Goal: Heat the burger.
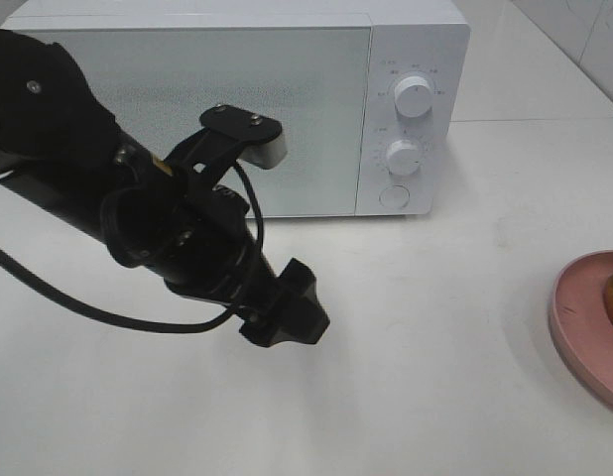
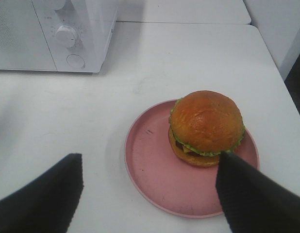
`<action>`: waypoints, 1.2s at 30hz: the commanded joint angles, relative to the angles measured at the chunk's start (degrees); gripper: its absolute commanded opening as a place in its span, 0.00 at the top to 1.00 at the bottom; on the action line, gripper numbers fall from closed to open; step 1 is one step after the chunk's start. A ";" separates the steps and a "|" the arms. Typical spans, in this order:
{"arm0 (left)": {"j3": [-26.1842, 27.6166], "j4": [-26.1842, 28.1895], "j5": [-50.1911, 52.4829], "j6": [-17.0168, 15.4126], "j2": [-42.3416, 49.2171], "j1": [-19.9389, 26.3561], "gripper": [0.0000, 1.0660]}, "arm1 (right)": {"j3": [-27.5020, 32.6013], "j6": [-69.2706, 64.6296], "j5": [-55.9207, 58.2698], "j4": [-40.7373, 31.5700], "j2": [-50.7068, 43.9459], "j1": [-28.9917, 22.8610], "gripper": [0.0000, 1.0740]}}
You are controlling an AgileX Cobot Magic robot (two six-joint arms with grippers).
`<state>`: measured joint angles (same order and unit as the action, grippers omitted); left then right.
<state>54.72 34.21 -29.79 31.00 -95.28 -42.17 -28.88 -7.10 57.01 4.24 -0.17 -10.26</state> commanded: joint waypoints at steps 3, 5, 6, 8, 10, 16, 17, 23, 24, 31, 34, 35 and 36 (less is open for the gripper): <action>-0.11 -0.92 -12.66 -3.50 2.81 6.88 0.06 | 0.11 0.23 0.11 0.11 -1.89 0.17 0.31; -0.11 -1.15 -16.96 -3.44 4.18 9.91 0.06 | 0.11 0.23 0.11 0.11 -1.89 0.17 0.31; -0.11 -1.20 -19.14 -3.38 4.98 11.34 0.06 | 0.11 0.23 0.11 0.11 -1.89 0.17 0.31; -0.11 -1.38 -23.26 -3.38 6.88 13.92 0.06 | 0.11 0.23 0.11 0.11 -1.89 0.17 0.31; -0.11 -1.66 -25.04 -3.38 7.91 15.30 0.06 | 0.11 0.23 0.11 0.11 -1.89 0.17 0.31; -0.11 -4.76 -31.46 -6.25 14.55 23.84 0.06 | 0.11 0.23 0.11 0.11 -1.89 0.17 0.31; -0.11 -7.45 -32.60 -8.82 16.96 26.64 0.06 | 0.11 0.23 0.11 0.11 -1.89 0.17 0.31; -0.11 -16.16 -35.18 -16.27 24.35 35.18 0.06 | 0.11 0.23 0.11 0.11 -1.89 0.17 0.31; -0.11 -16.16 -35.18 -16.27 24.35 35.18 0.06 | 0.11 0.23 0.11 0.11 -1.89 0.17 0.31; -0.34 -20.68 -36.10 -20.05 33.46 39.59 0.06 | 0.11 0.23 0.11 0.11 -1.89 0.17 0.31; -2.23 -21.14 -36.15 -20.91 37.01 39.59 0.06 | 0.11 0.23 0.11 0.11 -1.89 0.17 0.31; -3.09 -21.49 -35.87 -21.08 38.10 39.59 0.06 | 0.11 0.23 0.11 0.11 -1.89 0.17 0.31; -3.09 -21.49 -35.87 -21.08 38.10 39.59 0.06 | 0.11 0.23 0.11 0.11 -1.89 0.17 0.31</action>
<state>51.85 12.95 -65.43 10.60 -57.81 -2.64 -28.88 -7.10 57.01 4.24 -0.17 -10.26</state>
